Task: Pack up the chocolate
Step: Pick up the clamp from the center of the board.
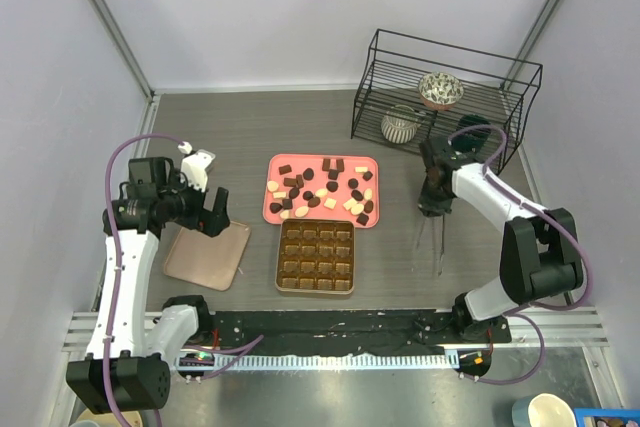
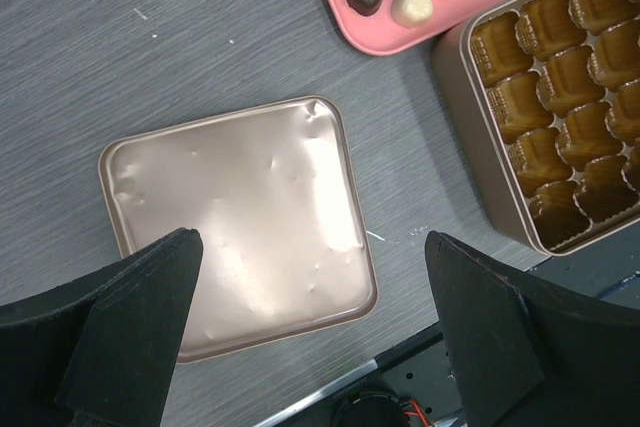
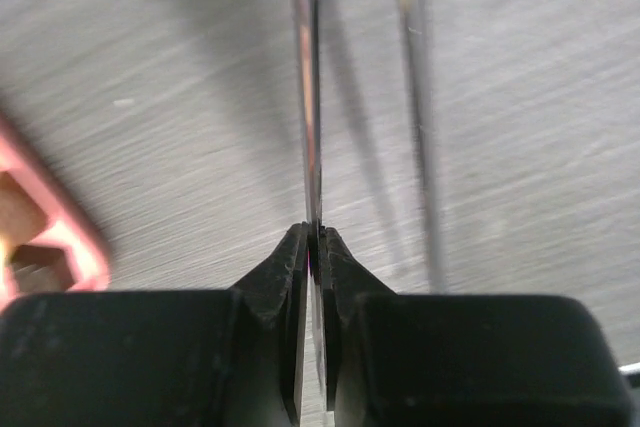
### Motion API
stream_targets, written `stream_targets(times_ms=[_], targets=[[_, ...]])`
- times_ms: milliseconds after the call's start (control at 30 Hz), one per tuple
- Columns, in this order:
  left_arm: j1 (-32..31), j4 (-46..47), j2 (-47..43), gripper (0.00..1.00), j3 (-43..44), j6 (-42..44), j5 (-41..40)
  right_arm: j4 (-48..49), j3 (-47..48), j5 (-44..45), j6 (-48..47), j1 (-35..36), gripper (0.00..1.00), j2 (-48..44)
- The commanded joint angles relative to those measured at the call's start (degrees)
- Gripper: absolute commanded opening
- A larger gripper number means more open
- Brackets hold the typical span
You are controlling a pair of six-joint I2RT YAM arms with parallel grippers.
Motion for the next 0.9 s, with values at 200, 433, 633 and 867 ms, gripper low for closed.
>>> stream_targets(times_ms=[200, 433, 633, 867], targets=[[0.3, -3.4, 2.1, 1.0, 5.8, -0.5, 5.8, 3.1, 13.3, 1.1, 10.0, 18.3, 0.12, 1.8], [0.1, -10.3, 4.5, 1.0, 11.3, 3.7, 13.3, 7.7, 24.4, 5.6, 8.2, 29.7, 0.07, 3.5], [0.1, -21.9, 7.1, 1.0, 16.1, 18.1, 32.1, 15.3, 26.7, 5.1, 3.8, 36.0, 0.01, -0.6], [-0.1, -23.4, 7.1, 1.0, 16.6, 27.0, 45.1, 19.5, 25.4, 3.7, -0.3, 38.6, 0.01, -8.0]])
